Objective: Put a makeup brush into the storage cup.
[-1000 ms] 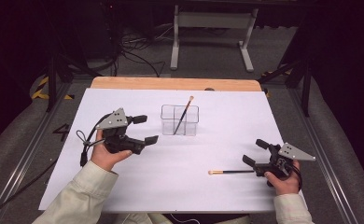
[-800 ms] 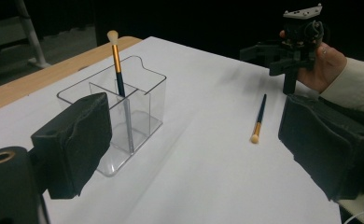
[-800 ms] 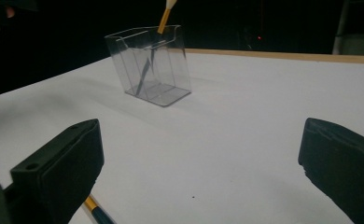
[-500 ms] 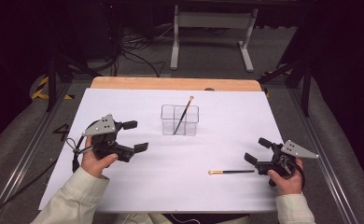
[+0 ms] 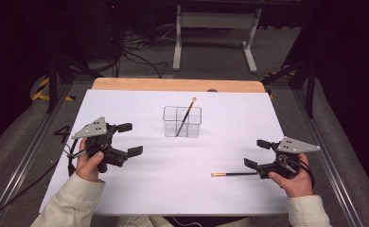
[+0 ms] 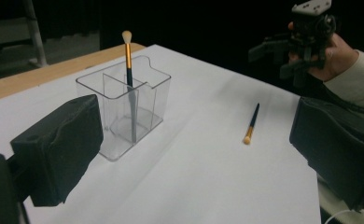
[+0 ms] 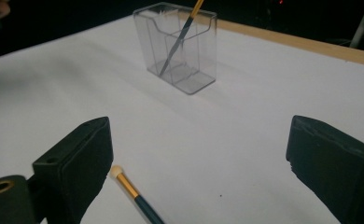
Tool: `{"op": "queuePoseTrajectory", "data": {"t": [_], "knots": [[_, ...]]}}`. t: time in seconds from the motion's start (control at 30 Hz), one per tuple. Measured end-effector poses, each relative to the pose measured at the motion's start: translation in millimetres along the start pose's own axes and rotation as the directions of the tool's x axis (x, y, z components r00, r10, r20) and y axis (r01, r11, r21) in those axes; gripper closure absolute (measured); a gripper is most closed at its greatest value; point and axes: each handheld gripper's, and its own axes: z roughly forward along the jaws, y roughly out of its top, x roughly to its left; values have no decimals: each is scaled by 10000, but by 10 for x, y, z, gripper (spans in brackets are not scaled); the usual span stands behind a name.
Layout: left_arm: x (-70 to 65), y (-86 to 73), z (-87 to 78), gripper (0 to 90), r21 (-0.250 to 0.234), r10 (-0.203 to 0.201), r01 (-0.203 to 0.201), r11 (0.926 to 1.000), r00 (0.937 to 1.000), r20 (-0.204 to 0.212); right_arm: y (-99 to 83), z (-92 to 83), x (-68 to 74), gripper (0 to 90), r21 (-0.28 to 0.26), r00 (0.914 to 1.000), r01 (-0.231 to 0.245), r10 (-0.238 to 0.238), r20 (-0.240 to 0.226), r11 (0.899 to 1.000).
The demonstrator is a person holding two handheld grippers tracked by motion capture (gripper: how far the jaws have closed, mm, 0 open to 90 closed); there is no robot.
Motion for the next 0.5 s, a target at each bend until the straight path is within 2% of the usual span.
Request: {"op": "queuePoseTrajectory", "data": {"t": [0.03, 0.07, 0.1, 0.2, 0.3, 0.4, 0.5], "knots": [[7, -5, -10, 23, -66, 23, -23, 10000, 10000, -25, 64, 26, 34, 82, 682, 9993, 348, -339, -141, 9971], [9, -13, -21, 23, -101, 19, -20, 9999, 9999, -129, 64, 26, 34, 82, 682, 9993, 348, -339, -141, 9971], [27, -29, -30, 16, -157, 111, -116, 9998, 9995, -308, 116, 45, 65, 84, 1236, 9978, 647, -620, -253, 9902], [45, -46, -31, 12, -226, 31, -39, 9997, 9994, -350, 153, 63, 79, 87, 1464, 9971, 727, -683, -347, 9865], [44, -58, -57, 9, -398, 327, -359, 9986, 9964, -780, 196, 98, 87, 90, 1751, 9959, 863, -801, -422, 9808], [45, -56, -90, 7, -656, 239, -292, 9974, 9965, -798, 247, 160, 105, 102, 2221, 9929, 1150, -1053, -551, 9682], [53, -56, -97, 9, -553, 293, -355, 9978, 9935, -1101, 291, 202, 115, 145, 2514, 9896, 1370, -1209, -785, 9581]]}}
